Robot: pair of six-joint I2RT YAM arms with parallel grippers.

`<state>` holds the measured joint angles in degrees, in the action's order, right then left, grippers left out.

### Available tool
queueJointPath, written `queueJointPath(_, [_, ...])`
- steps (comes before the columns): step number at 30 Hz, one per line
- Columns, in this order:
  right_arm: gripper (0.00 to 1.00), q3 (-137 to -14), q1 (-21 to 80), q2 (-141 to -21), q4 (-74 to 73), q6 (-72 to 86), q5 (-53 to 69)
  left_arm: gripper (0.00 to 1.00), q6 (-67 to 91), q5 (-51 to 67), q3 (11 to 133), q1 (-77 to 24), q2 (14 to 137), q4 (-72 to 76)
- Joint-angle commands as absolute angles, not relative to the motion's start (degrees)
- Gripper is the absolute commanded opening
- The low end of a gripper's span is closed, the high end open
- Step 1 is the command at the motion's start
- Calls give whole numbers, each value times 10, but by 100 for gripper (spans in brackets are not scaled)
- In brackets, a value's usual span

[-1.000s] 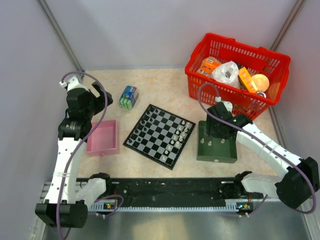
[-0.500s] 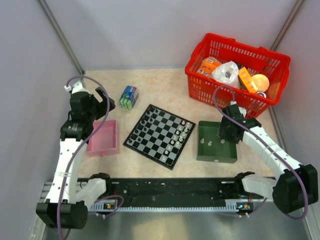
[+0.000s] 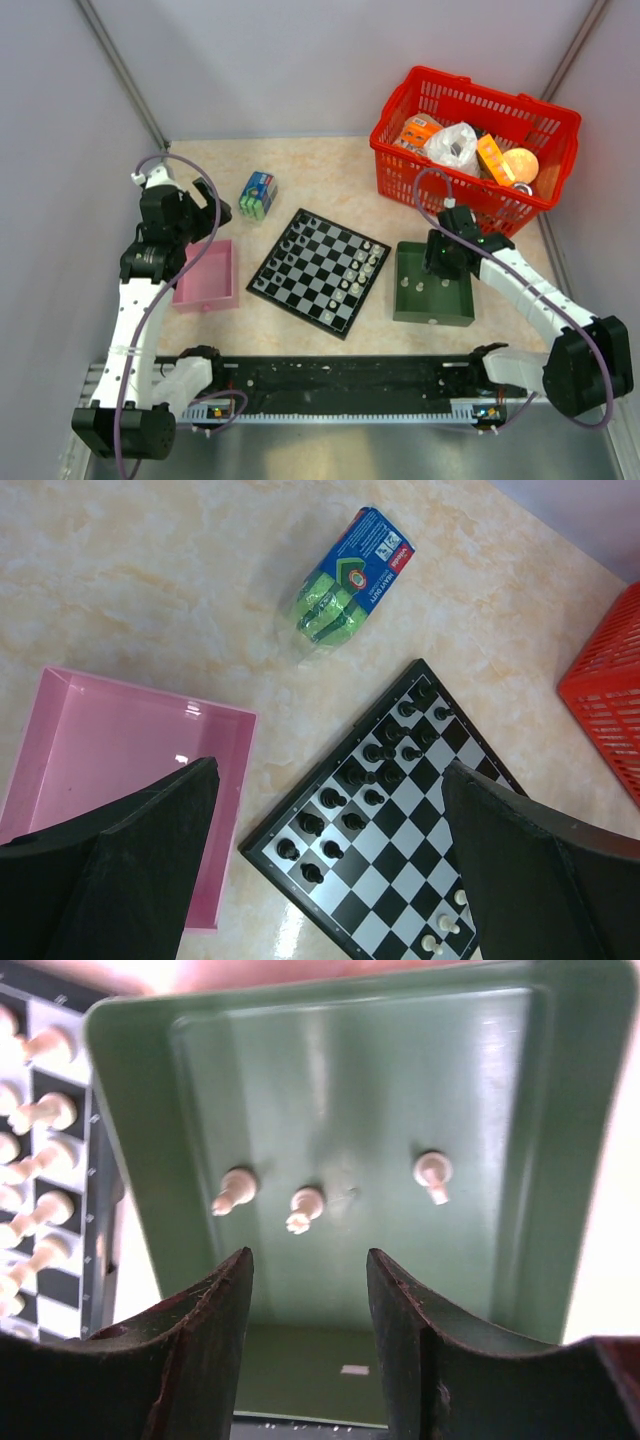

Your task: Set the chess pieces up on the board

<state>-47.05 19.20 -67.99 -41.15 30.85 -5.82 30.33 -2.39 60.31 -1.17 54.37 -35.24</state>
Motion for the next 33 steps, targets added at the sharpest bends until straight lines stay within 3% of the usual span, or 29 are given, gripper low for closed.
queueJointPath(1, [50,-509,228,-688,-377,302,-25,99,301,-22,607,-9,533,-347])
queueJointPath(33, [32,-561,305,-824,-381,257,-30,99,287,-40,620,-9,530,-371])
